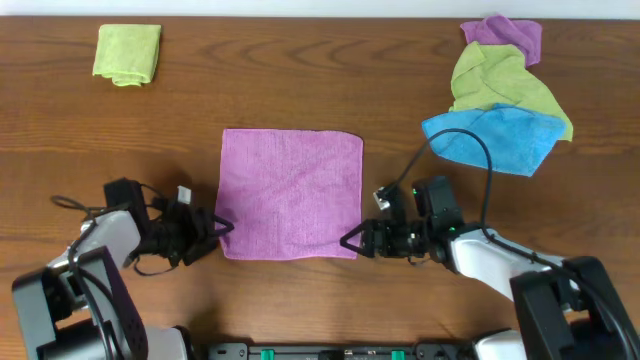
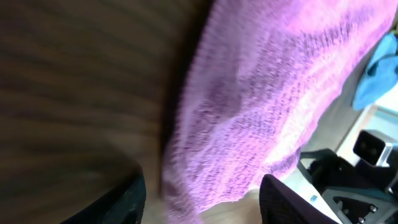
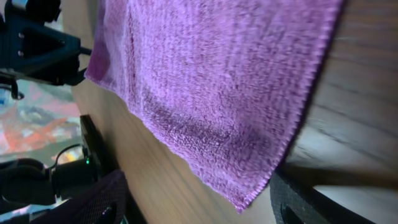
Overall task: Fold the cloth
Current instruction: 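Grasp the near left and near right corners of the pink cloth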
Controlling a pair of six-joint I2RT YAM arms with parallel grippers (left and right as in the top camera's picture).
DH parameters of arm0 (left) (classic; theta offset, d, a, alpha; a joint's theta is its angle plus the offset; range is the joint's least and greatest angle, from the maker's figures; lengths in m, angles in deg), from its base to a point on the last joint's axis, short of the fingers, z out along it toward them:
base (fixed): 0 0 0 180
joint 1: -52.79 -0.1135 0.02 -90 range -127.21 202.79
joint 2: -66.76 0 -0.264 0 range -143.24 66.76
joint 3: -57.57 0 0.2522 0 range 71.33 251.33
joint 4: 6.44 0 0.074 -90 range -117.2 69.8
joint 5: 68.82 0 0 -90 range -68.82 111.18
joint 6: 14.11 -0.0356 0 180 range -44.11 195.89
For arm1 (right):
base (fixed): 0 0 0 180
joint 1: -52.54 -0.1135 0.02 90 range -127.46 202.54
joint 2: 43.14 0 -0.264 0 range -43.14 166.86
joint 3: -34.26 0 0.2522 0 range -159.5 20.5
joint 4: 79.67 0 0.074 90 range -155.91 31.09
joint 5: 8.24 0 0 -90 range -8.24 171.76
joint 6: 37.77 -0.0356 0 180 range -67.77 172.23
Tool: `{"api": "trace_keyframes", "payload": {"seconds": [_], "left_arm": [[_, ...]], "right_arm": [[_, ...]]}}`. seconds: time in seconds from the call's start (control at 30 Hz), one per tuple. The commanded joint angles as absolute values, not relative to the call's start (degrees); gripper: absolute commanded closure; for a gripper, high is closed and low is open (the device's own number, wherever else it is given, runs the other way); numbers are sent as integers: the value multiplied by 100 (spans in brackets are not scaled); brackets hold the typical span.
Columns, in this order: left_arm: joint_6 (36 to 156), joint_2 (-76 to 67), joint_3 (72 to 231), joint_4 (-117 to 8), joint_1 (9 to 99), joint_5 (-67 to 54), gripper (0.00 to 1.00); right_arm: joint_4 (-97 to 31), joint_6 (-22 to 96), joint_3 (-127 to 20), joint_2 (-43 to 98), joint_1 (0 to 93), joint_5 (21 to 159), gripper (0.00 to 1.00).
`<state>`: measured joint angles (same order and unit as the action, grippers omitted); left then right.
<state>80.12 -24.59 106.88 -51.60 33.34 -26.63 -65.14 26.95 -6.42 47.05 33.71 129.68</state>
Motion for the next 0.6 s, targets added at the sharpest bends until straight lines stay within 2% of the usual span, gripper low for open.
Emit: {"api": "trace_keyframes", "payload": {"seconds": [0.0, 0.07, 0.13, 0.23, 0.4, 0.43, 0.57], "left_arm": [[8030, -2577, 10664, -5057, 3514, -2691, 40], [8130, -2577, 10664, -4946, 3599, -2691, 39], [8150, -2575, 10664, -4926, 3610, -2691, 43], [8148, -2575, 10664, -4926, 3610, -2689, 60], [8150, -2575, 10664, -4932, 3610, -2691, 91], [8150, -2575, 10664, -4932, 3610, -2691, 94], [8218, -2575, 10664, -4932, 3610, -2711, 95]], "right_arm": [[-6365, 2527, -322, 5094, 3080, 11943, 24], [-6405, 2392, -322, 5094, 2947, 11792, 24], [-6400, 2370, -322, 5094, 2925, 11766, 24], [-6398, 2370, -322, 5094, 2925, 11755, 26], [-6282, 2354, -322, 5094, 2925, 11755, 37], [-6208, 2354, -322, 5094, 2925, 11758, 37], [-5626, 2352, -322, 5094, 2919, 12009, 34]]}}
